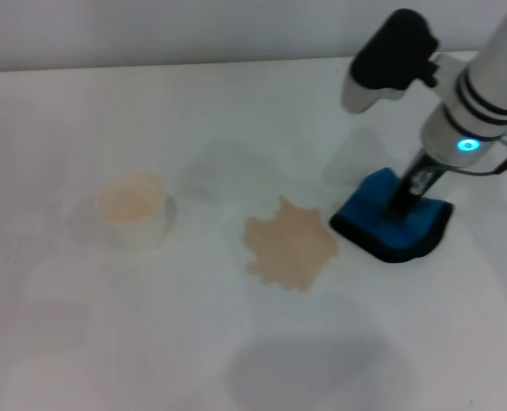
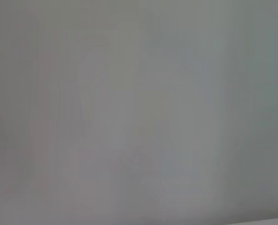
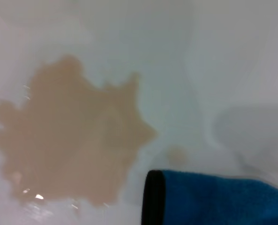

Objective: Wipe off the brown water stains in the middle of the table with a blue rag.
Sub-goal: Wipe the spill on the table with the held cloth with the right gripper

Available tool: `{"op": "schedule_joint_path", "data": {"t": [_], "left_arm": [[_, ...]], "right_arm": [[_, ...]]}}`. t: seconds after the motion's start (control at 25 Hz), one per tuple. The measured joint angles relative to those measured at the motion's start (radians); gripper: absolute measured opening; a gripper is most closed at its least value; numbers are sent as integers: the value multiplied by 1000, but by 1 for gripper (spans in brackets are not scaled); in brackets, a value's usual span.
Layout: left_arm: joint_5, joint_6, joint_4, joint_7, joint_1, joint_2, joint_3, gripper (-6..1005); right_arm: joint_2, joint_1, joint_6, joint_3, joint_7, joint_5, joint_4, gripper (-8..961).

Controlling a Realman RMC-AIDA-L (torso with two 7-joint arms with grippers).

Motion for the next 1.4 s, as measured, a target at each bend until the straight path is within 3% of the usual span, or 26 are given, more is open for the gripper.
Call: {"op": "schedule_joint_path", "data": {"t": [0.8, 1.4], "left_arm": [[2, -9, 0, 11, -16, 2, 6, 878], [2, -7, 3, 14, -31, 2, 6, 877]], "right_arm": [[7, 152, -117, -380, -3, 335, 2, 29], [5, 214, 65, -391, -214, 509, 2, 30]]}}
